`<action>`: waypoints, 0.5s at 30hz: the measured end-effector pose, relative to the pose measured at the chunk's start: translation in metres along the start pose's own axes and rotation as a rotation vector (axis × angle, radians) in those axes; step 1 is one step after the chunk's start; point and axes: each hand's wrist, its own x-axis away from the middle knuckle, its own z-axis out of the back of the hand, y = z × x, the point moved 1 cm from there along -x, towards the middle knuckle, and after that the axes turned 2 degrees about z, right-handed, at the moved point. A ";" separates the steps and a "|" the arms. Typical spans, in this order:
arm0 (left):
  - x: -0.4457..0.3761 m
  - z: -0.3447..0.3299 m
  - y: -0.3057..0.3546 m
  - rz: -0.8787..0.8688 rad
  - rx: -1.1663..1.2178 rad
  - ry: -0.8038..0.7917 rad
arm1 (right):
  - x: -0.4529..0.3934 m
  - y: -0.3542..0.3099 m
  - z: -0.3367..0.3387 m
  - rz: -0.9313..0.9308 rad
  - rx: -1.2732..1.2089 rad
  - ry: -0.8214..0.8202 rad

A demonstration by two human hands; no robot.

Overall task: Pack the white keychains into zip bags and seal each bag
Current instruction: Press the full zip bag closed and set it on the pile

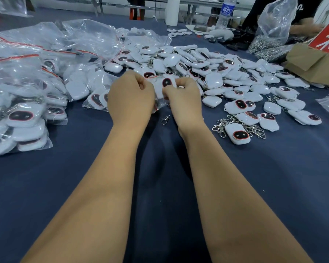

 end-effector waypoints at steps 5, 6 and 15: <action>0.002 0.002 0.007 -0.035 0.348 -0.065 | 0.004 0.001 -0.007 0.130 0.429 -0.135; 0.002 0.002 0.008 -0.045 0.388 -0.077 | 0.006 -0.004 -0.005 0.053 0.404 -0.127; -0.011 0.010 -0.018 0.014 -0.091 -0.039 | 0.003 0.005 0.002 0.056 0.476 -0.268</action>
